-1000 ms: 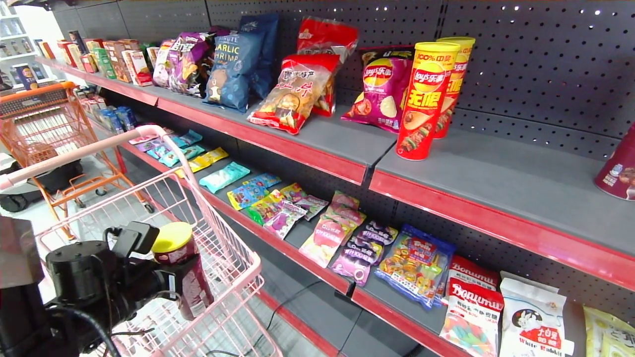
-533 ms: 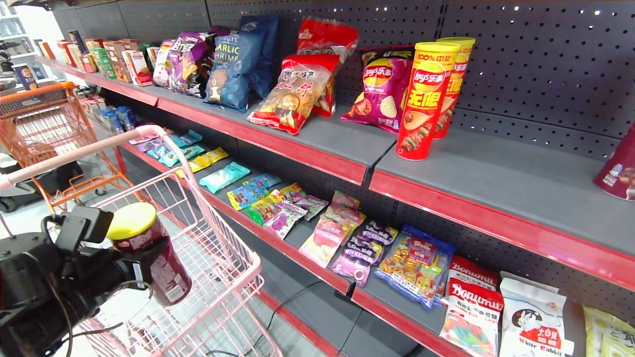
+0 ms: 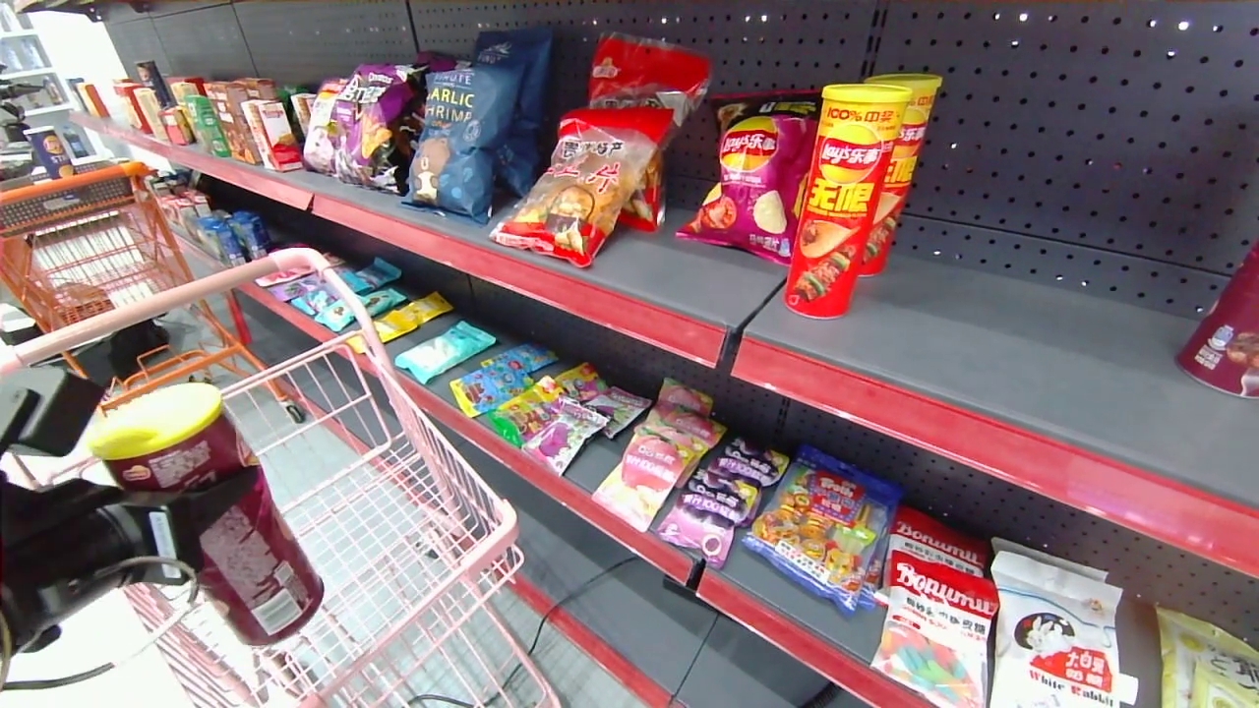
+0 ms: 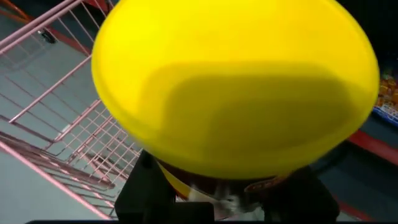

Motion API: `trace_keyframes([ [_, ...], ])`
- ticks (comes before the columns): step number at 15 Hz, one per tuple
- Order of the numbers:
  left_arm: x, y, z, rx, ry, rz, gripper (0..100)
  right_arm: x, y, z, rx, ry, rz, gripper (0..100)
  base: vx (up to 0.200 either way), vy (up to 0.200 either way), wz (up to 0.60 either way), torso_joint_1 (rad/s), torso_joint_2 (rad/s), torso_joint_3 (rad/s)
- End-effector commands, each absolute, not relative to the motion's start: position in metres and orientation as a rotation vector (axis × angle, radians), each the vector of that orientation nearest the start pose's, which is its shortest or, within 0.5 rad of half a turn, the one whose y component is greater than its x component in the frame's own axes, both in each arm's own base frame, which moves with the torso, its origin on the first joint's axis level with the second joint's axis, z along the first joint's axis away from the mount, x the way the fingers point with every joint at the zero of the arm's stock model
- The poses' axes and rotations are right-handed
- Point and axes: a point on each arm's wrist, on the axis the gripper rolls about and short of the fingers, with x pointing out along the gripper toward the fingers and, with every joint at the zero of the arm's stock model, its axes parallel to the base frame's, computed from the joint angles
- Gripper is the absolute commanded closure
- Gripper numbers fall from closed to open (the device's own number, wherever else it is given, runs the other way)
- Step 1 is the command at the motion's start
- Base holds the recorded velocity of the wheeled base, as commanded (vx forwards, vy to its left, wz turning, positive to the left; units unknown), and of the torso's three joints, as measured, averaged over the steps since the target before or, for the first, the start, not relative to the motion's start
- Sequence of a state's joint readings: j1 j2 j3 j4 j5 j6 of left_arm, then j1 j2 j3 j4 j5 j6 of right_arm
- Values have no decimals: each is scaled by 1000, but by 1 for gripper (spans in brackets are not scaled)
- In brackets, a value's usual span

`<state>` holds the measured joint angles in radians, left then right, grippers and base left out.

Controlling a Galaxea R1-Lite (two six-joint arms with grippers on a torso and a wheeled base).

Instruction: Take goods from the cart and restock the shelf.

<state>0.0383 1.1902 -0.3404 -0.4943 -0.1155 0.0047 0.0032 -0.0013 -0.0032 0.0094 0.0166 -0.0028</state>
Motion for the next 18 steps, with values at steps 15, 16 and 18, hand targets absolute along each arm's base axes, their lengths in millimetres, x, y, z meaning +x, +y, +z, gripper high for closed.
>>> trace_keyframes([
  [15,38,-2,202,-4,142,-123,100,-23,0,75,-3,6,18,0,0,0,0,143,-359,-215],
  [16,38,-2,202,-4,142,-123,100,-23,0,75,-3,6,20,0,0,0,0,178,-403,-237],
  [18,39,-2,202,-4,143,-123,100,-23,0,75,-3,6,20,0,0,0,0,166,-386,-222],
])
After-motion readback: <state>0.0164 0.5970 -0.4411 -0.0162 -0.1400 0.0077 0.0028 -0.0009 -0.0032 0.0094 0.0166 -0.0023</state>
